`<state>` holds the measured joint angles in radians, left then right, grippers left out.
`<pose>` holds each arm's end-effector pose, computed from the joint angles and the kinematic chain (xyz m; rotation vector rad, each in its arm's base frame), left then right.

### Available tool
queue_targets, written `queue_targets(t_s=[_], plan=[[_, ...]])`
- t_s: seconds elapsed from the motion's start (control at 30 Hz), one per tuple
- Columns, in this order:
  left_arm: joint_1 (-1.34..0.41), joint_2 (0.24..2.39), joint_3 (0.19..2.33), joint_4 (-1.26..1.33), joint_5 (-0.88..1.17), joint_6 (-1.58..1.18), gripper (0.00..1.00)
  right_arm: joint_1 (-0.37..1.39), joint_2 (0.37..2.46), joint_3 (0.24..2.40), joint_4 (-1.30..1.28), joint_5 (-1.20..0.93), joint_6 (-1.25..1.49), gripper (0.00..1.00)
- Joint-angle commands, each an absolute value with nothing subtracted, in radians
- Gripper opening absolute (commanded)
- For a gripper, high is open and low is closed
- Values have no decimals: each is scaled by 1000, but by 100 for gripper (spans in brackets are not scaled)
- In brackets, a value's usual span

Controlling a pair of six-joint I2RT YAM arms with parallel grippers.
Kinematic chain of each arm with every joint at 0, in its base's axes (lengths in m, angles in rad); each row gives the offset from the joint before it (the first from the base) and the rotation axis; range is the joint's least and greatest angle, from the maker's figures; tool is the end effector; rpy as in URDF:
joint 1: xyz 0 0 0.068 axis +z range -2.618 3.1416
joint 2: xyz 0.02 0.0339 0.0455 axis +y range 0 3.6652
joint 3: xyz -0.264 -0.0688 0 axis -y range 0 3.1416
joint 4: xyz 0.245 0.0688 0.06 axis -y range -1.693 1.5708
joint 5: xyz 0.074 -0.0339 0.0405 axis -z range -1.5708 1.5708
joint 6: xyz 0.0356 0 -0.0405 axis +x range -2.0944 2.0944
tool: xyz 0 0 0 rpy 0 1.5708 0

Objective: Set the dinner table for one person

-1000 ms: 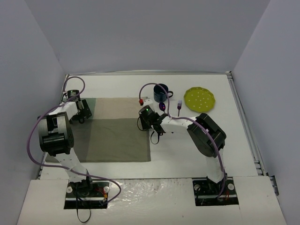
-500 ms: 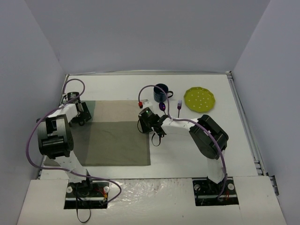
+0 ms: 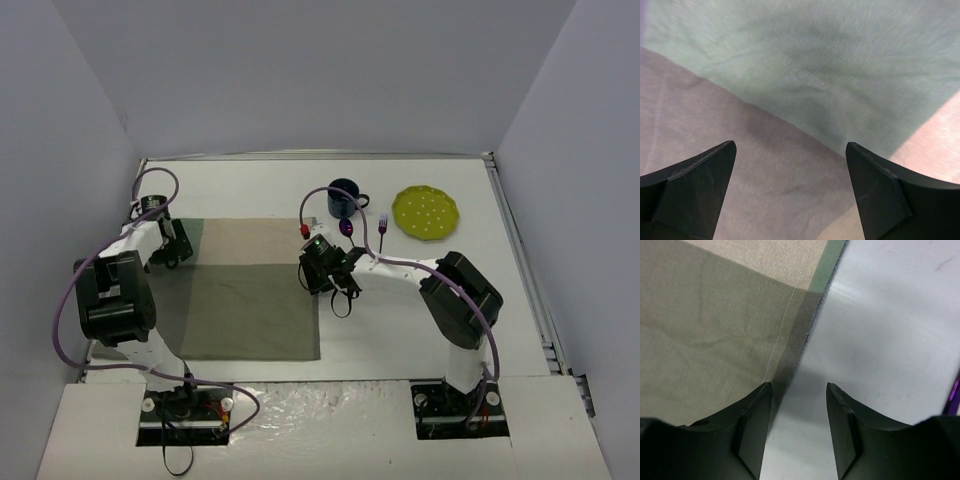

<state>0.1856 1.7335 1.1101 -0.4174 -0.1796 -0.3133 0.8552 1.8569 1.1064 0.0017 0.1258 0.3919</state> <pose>0.3446 0.0712 0.1856 -0.7023 2.4998 0.1883 0.2623 0.2949 0.1691 -0.4791 2.3133 0.4802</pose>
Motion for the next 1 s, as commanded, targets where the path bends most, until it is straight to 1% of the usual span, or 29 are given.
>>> queue_targets(t_s=[0.0,0.07,0.13,0.2,0.23,0.33,0.4,0.6,0.7,0.77,0.8,0.83,0.9,0.97], plan=[[192,1583,1225,-467,-189,-302,90,810,1666,1132,-71,132,425,48],[190,1527,1258,-481,-171,-306,92,777,1614,1134,-72,128,438,52],[187,1483,1278,-490,-155,-316,94,694,1541,1127,-70,100,448,55],[181,1420,1309,-513,-119,-334,97,598,1470,1112,-68,95,460,64],[175,1394,1308,-515,-90,-340,97,557,1448,1102,-68,99,468,71],[143,1305,1274,-500,1,-352,97,405,1391,1057,-61,81,512,97],[111,1240,1234,-486,45,-343,97,329,1361,1019,-51,54,541,100],[26,1081,1125,-436,78,-315,97,44,1307,901,35,-49,607,100],[-33,1032,1082,-422,47,-298,97,-73,1333,855,49,-6,679,100],[-65,1020,1048,-426,17,-288,97,-112,1354,844,54,1,698,98],[-73,1017,1037,-427,7,-285,97,-122,1368,847,54,33,699,91],[-79,1013,1021,-430,-16,-285,97,-132,1394,852,56,57,699,87],[-81,1010,1016,-443,-24,-289,97,-133,1450,882,57,103,692,76],[-90,1003,1014,-447,-40,-289,97,-135,1523,923,63,111,685,72]])
